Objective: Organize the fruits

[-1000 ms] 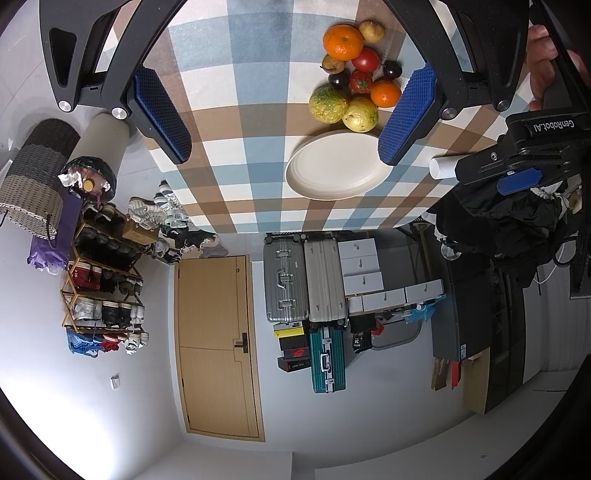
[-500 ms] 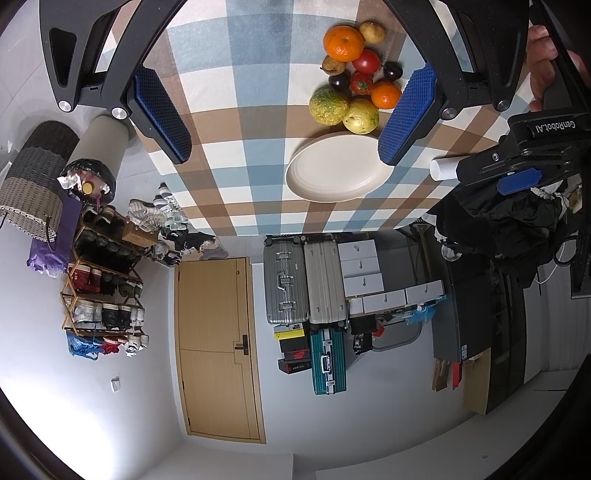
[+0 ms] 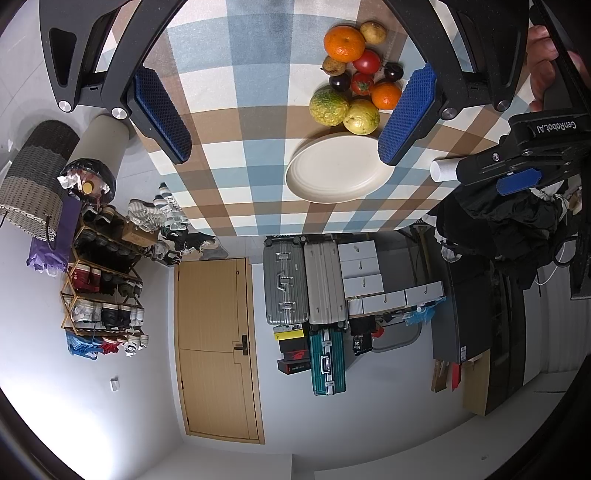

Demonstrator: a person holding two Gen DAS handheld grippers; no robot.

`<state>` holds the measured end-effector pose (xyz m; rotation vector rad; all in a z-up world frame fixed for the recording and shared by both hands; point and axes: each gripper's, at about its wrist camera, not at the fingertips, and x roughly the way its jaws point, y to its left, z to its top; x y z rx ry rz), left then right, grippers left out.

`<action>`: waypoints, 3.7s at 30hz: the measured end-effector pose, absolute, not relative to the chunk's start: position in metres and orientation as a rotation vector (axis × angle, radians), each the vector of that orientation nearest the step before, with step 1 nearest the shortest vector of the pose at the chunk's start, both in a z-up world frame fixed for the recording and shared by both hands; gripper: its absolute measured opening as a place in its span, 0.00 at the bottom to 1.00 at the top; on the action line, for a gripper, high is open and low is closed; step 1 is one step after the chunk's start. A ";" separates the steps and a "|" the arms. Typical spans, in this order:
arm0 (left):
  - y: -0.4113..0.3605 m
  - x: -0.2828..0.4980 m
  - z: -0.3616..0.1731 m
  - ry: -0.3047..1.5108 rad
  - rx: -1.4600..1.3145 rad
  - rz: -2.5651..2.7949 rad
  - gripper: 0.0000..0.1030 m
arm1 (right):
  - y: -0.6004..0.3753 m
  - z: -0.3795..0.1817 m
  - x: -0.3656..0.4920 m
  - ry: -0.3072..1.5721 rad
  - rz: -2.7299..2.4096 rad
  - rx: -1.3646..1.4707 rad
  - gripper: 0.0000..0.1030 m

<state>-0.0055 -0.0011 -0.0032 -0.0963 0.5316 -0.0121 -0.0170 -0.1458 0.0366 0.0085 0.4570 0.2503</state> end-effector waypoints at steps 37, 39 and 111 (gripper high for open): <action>-0.004 0.020 -0.049 0.642 -0.174 -0.120 1.00 | -0.145 0.006 0.002 0.511 0.251 0.008 1.00; -0.001 0.029 -0.058 0.668 -0.192 -0.141 1.00 | -0.144 0.003 0.006 0.519 0.250 0.007 1.00; 0.063 0.123 -0.174 0.948 -0.610 -0.479 0.37 | -0.110 -0.076 0.091 0.880 0.600 0.203 0.99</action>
